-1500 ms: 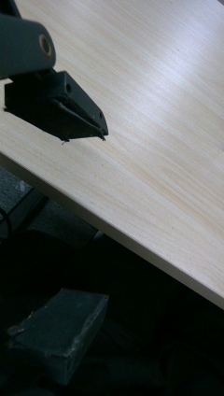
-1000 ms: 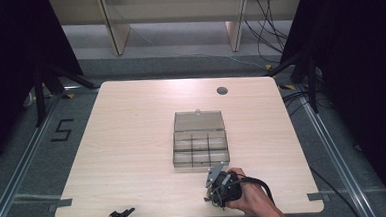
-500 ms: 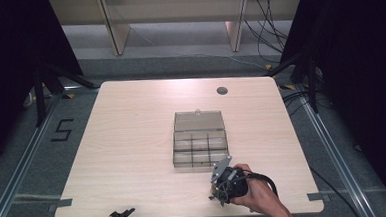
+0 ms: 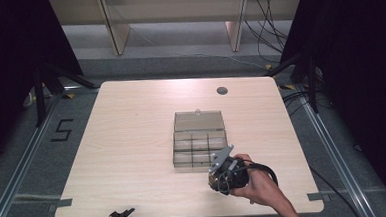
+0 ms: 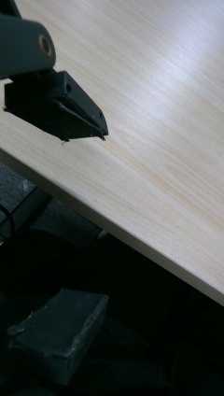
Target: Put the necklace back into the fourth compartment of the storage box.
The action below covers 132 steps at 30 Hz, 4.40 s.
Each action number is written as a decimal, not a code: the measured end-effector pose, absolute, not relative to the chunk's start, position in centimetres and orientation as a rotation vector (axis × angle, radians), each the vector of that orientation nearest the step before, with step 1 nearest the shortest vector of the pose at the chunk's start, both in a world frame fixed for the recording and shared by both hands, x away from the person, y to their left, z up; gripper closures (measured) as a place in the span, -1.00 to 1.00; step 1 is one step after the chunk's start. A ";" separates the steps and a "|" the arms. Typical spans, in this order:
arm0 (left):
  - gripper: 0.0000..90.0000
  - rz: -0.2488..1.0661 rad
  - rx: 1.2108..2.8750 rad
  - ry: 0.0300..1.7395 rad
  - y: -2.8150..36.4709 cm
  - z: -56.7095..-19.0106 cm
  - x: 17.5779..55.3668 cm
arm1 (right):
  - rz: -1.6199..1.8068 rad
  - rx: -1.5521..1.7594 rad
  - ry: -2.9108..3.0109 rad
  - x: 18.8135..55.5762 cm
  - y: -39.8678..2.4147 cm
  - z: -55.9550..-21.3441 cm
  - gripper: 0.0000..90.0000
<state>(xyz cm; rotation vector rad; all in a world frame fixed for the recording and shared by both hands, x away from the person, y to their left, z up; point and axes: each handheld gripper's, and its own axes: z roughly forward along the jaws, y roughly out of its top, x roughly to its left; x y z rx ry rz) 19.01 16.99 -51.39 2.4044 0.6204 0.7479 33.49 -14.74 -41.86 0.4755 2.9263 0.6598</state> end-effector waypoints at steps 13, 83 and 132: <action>-0.65 0.747 2.407 0.613 17.0 -51.3 19.0 | 0.670 0.449 2.920 35.0 -13.1 -38.8 0.31; -0.65 0.755 2.400 0.597 17.1 -51.2 19.0 | 0.523 0.581 3.017 44.6 -3.5 -41.5 0.31; -0.65 0.776 2.399 0.597 17.1 -51.3 19.0 | 0.548 0.704 3.049 46.2 -4.1 -43.5 0.16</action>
